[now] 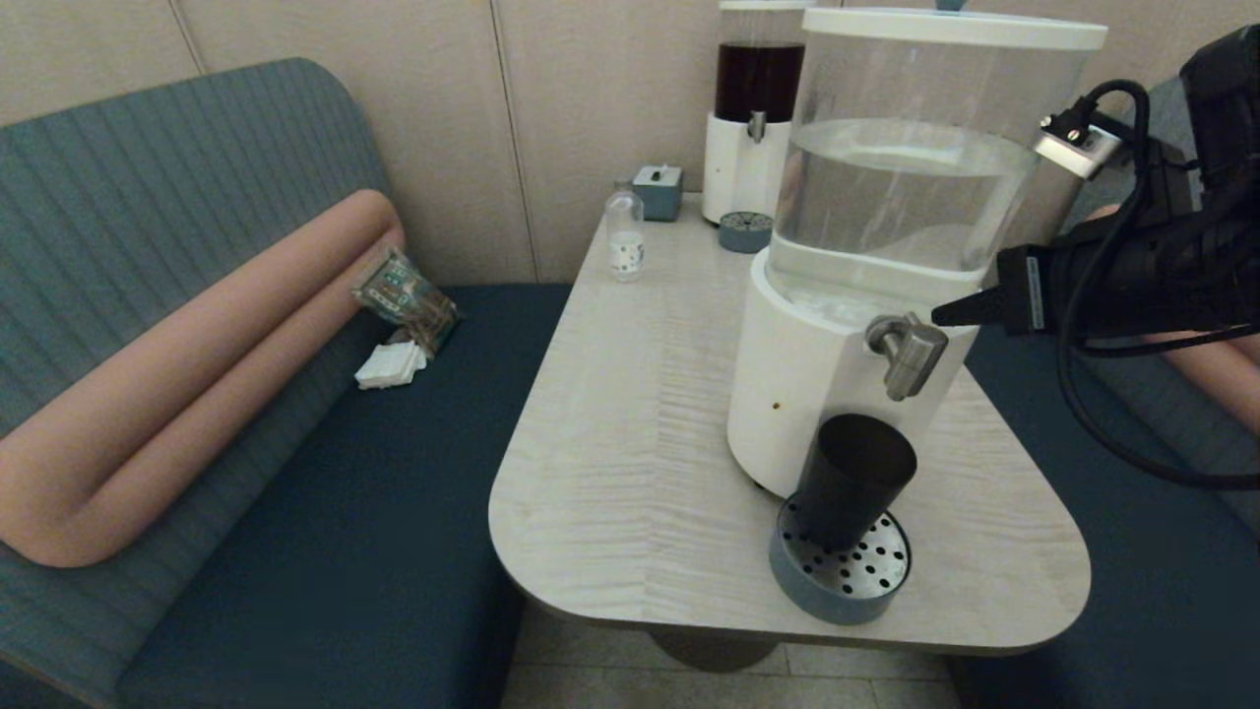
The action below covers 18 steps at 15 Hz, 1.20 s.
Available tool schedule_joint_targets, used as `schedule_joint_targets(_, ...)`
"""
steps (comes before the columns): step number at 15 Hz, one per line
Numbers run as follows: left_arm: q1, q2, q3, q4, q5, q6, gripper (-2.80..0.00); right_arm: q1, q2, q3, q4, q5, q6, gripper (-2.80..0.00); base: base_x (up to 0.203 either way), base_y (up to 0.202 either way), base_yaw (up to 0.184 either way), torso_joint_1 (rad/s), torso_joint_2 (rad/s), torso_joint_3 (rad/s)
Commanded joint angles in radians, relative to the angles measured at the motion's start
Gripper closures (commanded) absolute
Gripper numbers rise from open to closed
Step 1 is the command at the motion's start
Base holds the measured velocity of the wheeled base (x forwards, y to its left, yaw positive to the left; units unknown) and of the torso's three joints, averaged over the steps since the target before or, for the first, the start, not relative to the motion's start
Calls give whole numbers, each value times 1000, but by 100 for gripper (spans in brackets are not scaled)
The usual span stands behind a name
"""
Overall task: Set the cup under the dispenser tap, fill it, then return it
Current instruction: Turn on the faucet
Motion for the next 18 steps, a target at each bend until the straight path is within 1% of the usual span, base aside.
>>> schedule_joint_targets(1,0,2,0,1,0,1,0,0,9,0,2,2,2,0,0,0,0,0,0,0)
schedule_joint_targets(7,0,2,0,1,0,1,0,3,27,-11,-1,2,5,0,0,0,0,0,0,0)
schedule_joint_targets(11,0,2,0,1,0,1,0,29,36,-12,-21,4,5,0,0,0,0,0,0,0)
schedule_joint_targets(18,0,2,0,1,0,1,0,48,55,-17,-34,7,2,0,0,0,0,0,0,0)
